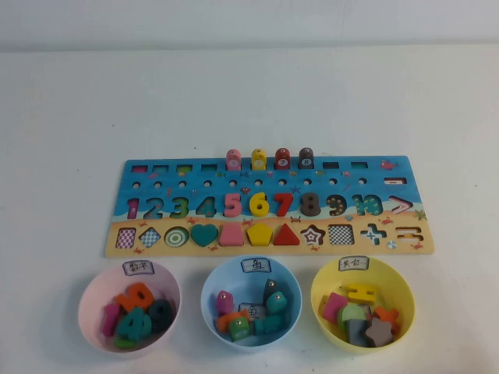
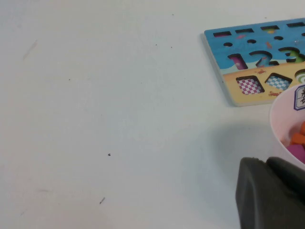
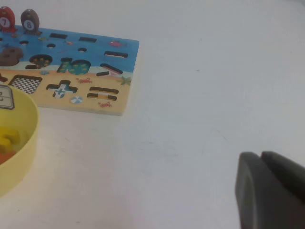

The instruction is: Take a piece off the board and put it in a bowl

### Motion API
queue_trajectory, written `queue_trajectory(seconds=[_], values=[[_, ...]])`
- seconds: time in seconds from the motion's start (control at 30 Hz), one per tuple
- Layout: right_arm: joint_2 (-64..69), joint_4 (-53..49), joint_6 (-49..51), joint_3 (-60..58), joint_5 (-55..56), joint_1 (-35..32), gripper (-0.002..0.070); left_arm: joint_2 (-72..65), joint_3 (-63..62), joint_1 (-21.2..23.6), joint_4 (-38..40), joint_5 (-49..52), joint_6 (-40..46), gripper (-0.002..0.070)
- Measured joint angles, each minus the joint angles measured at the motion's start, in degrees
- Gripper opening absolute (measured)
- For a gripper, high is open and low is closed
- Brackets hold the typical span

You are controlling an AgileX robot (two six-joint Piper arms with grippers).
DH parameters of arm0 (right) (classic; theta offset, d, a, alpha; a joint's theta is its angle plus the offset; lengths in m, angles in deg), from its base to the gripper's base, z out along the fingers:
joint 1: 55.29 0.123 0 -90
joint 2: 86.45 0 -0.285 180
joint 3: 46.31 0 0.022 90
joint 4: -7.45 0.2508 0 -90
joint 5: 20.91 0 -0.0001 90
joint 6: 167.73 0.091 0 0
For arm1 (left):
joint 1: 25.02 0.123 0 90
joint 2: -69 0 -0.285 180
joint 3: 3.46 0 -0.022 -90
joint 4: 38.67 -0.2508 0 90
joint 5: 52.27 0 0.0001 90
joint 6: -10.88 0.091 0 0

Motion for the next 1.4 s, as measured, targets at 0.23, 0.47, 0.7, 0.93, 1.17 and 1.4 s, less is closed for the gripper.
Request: queue_trajectory(seconds=[0.23,0.47,0.7,0.93,1.17,1.4], values=[[0.0,0.0,0.0,0.0,0.0,0.0,-0.0018,0.0,0.0,0.0,0.0,0.0,0.09,-0.0005],[0.0,0.09,0.0,0.0,0.0,0.0,-0.0018,0.0,0.0,0.0,0.0,0.0,0.09,-0.0005],[0.0,0.09,0.0,0.0,0.0,0.0,-0.0018,0.0,0.0,0.0,1.54,-0.47,0.13,-0.0005],[0.0,0.09,0.0,0.0,0.0,0.0,-0.0018,0.0,0.0,0.0,6.05,-2.16,0.13,-0.0005],[0.0,0.09,0.0,0.0,0.0,0.0,-0.0018,0.0,0.0,0.0,16.23,-5.84,0.13,-0.0005],[0.0,0.09,0.0,0.0,0.0,0.0,-0.0018,0.0,0.0,0.0,29.17,-11.95,0.0,-0.0005]])
